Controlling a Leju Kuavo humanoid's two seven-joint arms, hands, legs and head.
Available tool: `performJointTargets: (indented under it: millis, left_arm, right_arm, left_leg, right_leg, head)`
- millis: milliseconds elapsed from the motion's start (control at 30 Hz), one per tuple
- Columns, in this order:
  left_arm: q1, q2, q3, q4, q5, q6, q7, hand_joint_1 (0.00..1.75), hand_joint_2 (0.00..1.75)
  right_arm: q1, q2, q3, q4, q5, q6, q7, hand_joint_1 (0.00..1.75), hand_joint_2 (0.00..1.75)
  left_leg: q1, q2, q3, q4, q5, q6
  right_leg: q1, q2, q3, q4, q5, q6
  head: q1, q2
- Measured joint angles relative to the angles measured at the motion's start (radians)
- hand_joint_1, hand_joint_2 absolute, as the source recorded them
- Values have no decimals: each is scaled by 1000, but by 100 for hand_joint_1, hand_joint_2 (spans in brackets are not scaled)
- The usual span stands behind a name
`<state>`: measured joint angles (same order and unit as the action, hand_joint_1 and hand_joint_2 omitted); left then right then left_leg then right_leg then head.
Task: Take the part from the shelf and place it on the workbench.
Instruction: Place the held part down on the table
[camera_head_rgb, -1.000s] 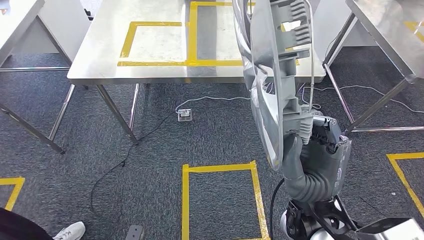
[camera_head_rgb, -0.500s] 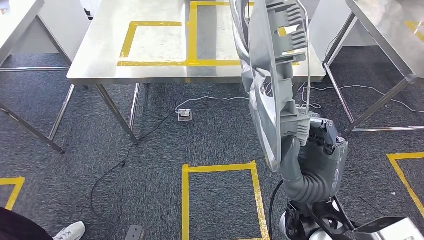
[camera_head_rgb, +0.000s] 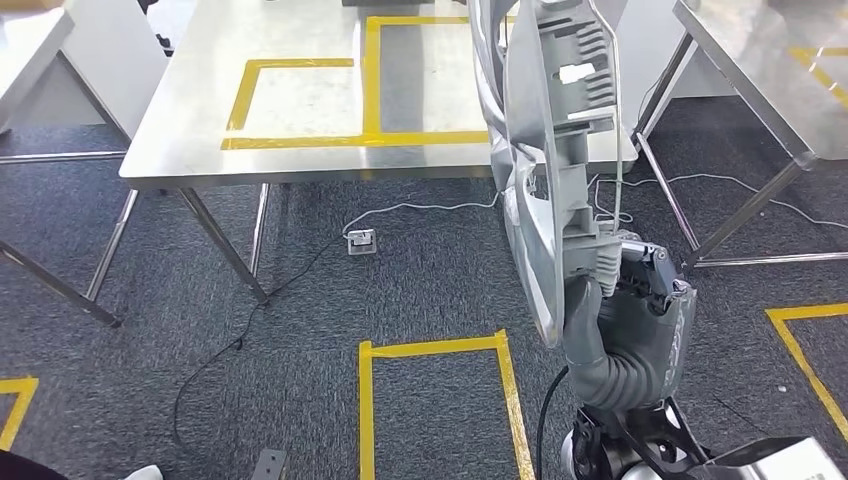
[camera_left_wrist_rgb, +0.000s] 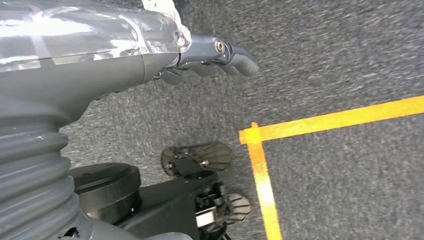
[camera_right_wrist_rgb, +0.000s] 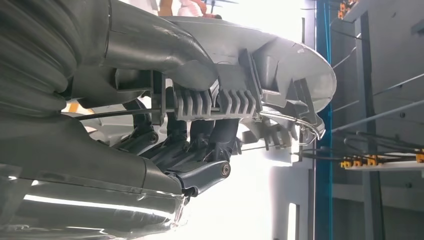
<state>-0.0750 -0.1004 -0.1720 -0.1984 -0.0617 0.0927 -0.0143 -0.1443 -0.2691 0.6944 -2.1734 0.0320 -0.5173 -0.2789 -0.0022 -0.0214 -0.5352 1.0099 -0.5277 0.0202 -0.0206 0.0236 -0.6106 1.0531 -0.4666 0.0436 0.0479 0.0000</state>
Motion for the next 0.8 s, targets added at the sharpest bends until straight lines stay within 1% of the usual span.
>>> performJointTargets:
  millis: [33, 67, 133, 167, 200, 233, 267, 300, 333, 367, 400, 433, 467, 500, 533, 567, 633, 667, 700, 733, 767, 800]
  left_arm:
    - [-1, 0, 0, 0, 1, 0, 0, 0, 175]
    - [-3, 0, 0, 0, 1, 0, 0, 0, 175]
    - [-4, 0, 0, 0, 3, 0, 0, 0, 175]
    - [-4, 0, 0, 0, 3, 0, 0, 0, 175]
    - [-4, 0, 0, -1, 3, 0, 0, 0, 175]
    - [-5, 0, 0, -1, 3, 0, 0, 0, 175]
    - [-5, 0, 0, -1, 3, 0, 0, 0, 175]
    - [-4, 1, 0, -1, 4, 0, 0, 0, 175]
    - [-2, 1, 0, -1, 4, 0, 0, 0, 175]
    - [0, 1, 0, -1, 5, 0, 0, 0, 175]
    - [2, 1, 0, -1, 6, 1, 0, 0, 175]
    - [3, 1, 0, -1, 6, 1, 0, 0, 175]
    - [3, 1, 0, -1, 6, 1, 0, 0, 175]
    - [3, 1, 0, -1, 6, 1, 0, 0, 175]
    - [2, 1, 0, 0, 6, 1, 0, 0, 175]
    - [2, 1, 0, 0, 6, 1, 0, 0, 175]
    - [2, 1, 0, 0, 7, 2, 0, 0, 175]
    - [2, 2, 0, 0, 7, 2, 0, 0, 175]
    - [2, 1, 0, 0, 7, 2, 0, 0, 175]
    - [1, 1, 0, 0, 7, 2, 0, 0, 175]
    - [0, 0, 0, 0, 7, 2, 0, 0, 175]
    - [0, 0, 0, 0, 8, 2, 0, 0, 175]
  right_arm:
    - [2, 0, 0, 1, 0, 0, -2, 175, 175]
    - [3, 0, 0, 1, 0, 0, -4, 175, 175]
    - [6, 0, 0, 2, 0, 0, -6, 175, 175]
    - [6, 0, -1, 2, 0, -1, -6, 175, 175]
    - [6, 0, -2, 2, 0, -1, -7, 175, 175]
    - [6, 1, -3, 2, 0, -1, -7, 175, 175]
    - [6, 2, -4, 2, 0, -1, -7, 175, 175]
    - [5, 2, -4, 2, 0, -1, -8, 175, 175]
    - [6, 2, -5, 2, 0, -1, -8, 175, 175]
    - [6, 2, -5, 2, -1, -1, -8, 175, 175]
    - [7, 2, -5, 3, -1, -1, -8, 175, 175]
    - [7, 3, -5, 3, -1, -1, -8, 175, 175]
    - [7, 3, -5, 3, -1, -1, -8, 175, 175]
    - [6, 3, -5, 3, -1, -1, -9, 175, 175]
    - [5, 3, -5, 3, -1, -1, -10, 175, 175]
    - [4, 3, -6, 3, 0, -1, -10, 175, 175]
    - [4, 3, -6, 3, -1, -1, -11, 175, 175]
    - [5, 3, -6, 3, -1, -1, -11, 175, 175]
    - [5, 3, -6, 3, -1, -1, -11, 175, 175]
    - [5, 2, -6, 3, -1, 0, -11, 175, 175]
    - [5, 2, -6, 3, -1, 0, -11, 175, 175]
    - [5, 2, -5, 3, -1, 0, -11, 175, 175]
  left_leg:
    - [0, -3, 0, 1, -4, -6]
    - [0, -6, -2, 0, -7, -12]
    - [2, -15, 1, -1, -12, -22]
    - [2, -9, -1, 9, -20, -28]
    - [2, -1, -14, 36, -35, -34]
    - [3, 10, -40, 84, -56, -39]
    - [5, 18, -79, 150, -80, -44]
    - [8, 21, -124, 218, -99, -48]
    - [10, 21, -161, 268, -102, -50]
    - [11, 21, -184, 285, -85, -52]
    - [11, 23, -185, 262, -48, -52]
    - [11, 27, -170, 207, 4, -50]
    - [10, 35, -149, 151, 42, -47]
    - [7, 43, -127, 102, 66, -43]
    - [4, 49, -110, 68, 70, -35]
    - [1, 51, -103, 57, 58, -27]
    - [0, 42, -91, 42, 41, -10]
    - [2, 38, -83, 39, 37, -3]
    - [3, 35, -73, 37, 32, 4]
    - [4, 31, -63, 34, 27, 10]
    - [3, 29, -55, 33, 21, 15]
    - [1, 26, -48, 33, 15, 19]
  right_leg:
    - [0, 5, 14, -32, 6, -4]
    - [1, 7, 20, -41, -1, -11]
    - [2, -4, 26, -48, -8, -23]
    - [0, -11, 32, -51, -11, -29]
    - [-1, -18, 39, -54, -14, -35]
    - [-2, -25, 47, -57, -19, -41]
    - [-1, -32, 53, -57, -25, -45]
    - [0, -37, 60, -57, -32, -47]
    - [1, -41, 69, -57, -40, -47]
    - [2, -44, 80, -57, -49, -46]
    - [1, -46, 92, -57, -59, -44]
    - [1, -47, 108, -57, -69, -40]
    - [1, -48, 121, -58, -80, -36]
    - [2, -49, 132, -58, -90, -30]
    - [4, -50, 138, -59, -97, -23]
    - [4, -51, 142, -60, -101, -17]
    - [3, -53, 146, -57, -103, -6]
    - [2, -51, 144, -44, -104, -3]
    - [2, -47, 132, -15, -110, 0]
    - [2, -42, 107, 32, -123, 3]
    - [2, -37, 71, 95, -143, 4]
    - [3, -34, 27, 159, -167, 5]
  head:
    - [-2, 0]
    - [-5, 0]
    - [-8, 0]
    - [-10, 0]
    - [-15, 0]
    - [-22, 0]
    - [-30, 0]
    - [-37, 0]
    - [-42, 0]
    - [-46, 0]
    - [-50, 0]
    - [-53, 0]
    - [-56, 0]
    - [-60, 0]
    - [-61, 0]
    - [-61, 0]
    - [-58, 0]
    - [-56, 0]
    - [-53, 0]
    - [-47, 0]
    - [-41, 0]
    - [-36, 0]
